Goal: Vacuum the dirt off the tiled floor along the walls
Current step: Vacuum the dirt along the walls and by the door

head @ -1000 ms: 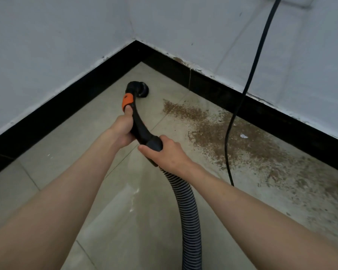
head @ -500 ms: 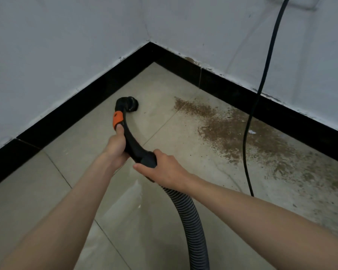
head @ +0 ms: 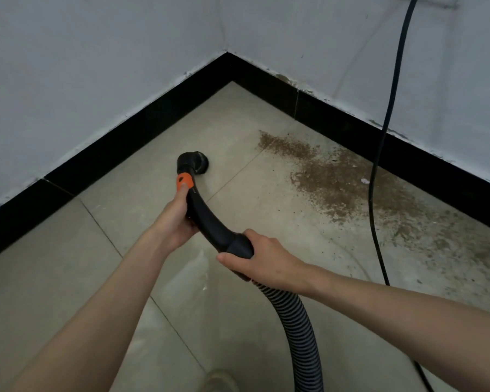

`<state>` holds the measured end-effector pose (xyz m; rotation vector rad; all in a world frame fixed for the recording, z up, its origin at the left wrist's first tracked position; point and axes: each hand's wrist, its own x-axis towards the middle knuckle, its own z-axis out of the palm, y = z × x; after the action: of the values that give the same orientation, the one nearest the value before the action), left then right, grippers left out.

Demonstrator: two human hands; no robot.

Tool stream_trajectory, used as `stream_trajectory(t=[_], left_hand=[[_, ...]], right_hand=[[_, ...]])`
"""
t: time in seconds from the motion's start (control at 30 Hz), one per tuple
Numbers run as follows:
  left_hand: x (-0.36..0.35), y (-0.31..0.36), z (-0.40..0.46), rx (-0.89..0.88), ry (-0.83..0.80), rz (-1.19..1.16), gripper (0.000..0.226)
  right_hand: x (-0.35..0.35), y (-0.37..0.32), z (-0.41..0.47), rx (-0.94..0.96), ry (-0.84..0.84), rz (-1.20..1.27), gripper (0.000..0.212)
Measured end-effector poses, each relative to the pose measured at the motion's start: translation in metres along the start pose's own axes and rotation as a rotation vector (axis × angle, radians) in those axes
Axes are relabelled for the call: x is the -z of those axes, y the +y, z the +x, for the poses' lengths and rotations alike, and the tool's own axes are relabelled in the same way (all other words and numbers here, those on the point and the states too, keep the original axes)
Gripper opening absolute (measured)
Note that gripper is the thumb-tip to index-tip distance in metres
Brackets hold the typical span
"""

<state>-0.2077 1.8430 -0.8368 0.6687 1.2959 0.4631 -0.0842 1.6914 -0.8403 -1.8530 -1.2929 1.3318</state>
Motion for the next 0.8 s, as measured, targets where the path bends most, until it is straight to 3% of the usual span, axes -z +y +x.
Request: stream_trajectory(t=[0.17,0.33,0.6,0.7,0.8], left_hand=[[0.025,-0.011,-0.013,-0.049,0.166,0.005,0.043],[0.025,-0.034,-0.031,0.008,0.129,0.092,0.041],[0.009,-0.051,-0.038,0.054,0.012,-0.019,0.037],[-0.002,-0.046,-0.034,0.077,-0.032,-0.020,0.038],[-0.017,-0.037,-0.025,0.095,-0.052,-0.072,0.038]], right_hand=[[-0.018,-0.009,-0.005,-0.012,-0.224,0.006,0.040],[-0.036,0.002,-0.019,-0.083,-0.345,0.097,0.048],[-0.026,0.020,-0.037,-0.221,-0.324,0.397,0.038],[-0.020,0.018,-0.040,-0.249,-0.253,0.374,0.040],[-0.007,0.013,-0.035,-0.215,-0.062,0.191,0.043]])
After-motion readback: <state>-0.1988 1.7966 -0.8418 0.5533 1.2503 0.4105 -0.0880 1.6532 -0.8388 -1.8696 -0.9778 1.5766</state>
